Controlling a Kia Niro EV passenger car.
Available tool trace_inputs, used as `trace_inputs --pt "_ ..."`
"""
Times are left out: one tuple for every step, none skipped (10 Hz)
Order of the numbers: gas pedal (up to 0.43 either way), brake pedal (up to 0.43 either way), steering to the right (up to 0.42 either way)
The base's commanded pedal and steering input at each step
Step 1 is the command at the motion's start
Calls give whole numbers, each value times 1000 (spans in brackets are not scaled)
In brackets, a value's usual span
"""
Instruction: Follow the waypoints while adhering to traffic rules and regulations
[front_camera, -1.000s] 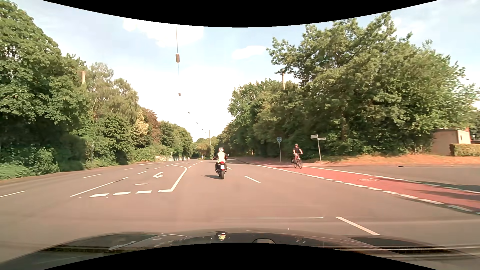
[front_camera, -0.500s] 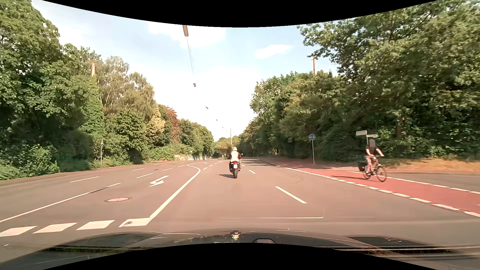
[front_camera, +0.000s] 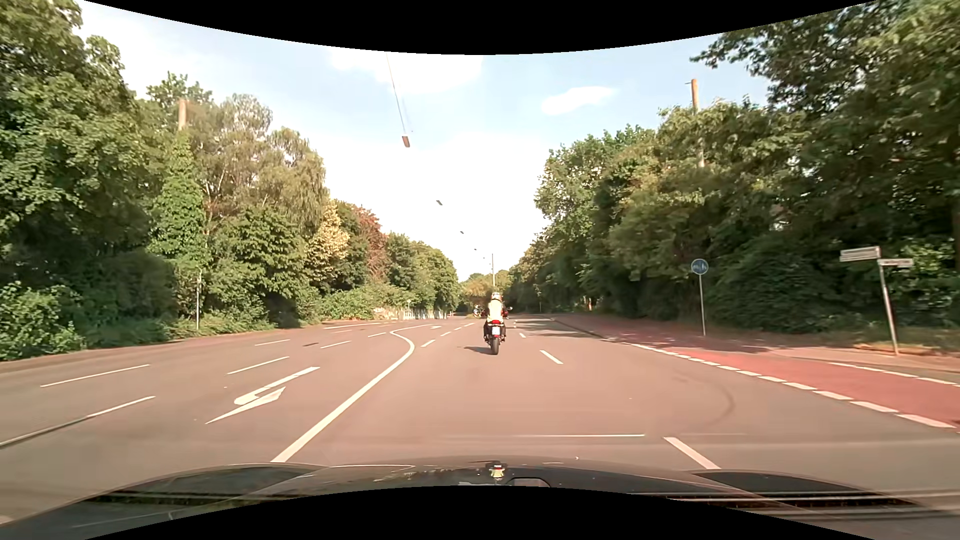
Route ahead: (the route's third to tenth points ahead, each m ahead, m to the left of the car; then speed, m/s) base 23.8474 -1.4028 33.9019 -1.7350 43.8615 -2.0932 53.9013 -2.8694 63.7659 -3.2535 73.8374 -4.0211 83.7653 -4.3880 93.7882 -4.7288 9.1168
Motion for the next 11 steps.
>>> trace_inputs --pt "197 0 -34" --pt "197 0 -25" --pt "197 0 -17" --pt "197 0 -10" --pt "197 0 -4" --pt "197 0 -3" --pt "197 0 0" --pt "197 0 4" --pt "197 0 6" --pt "197 0 7" --pt "197 0 6"
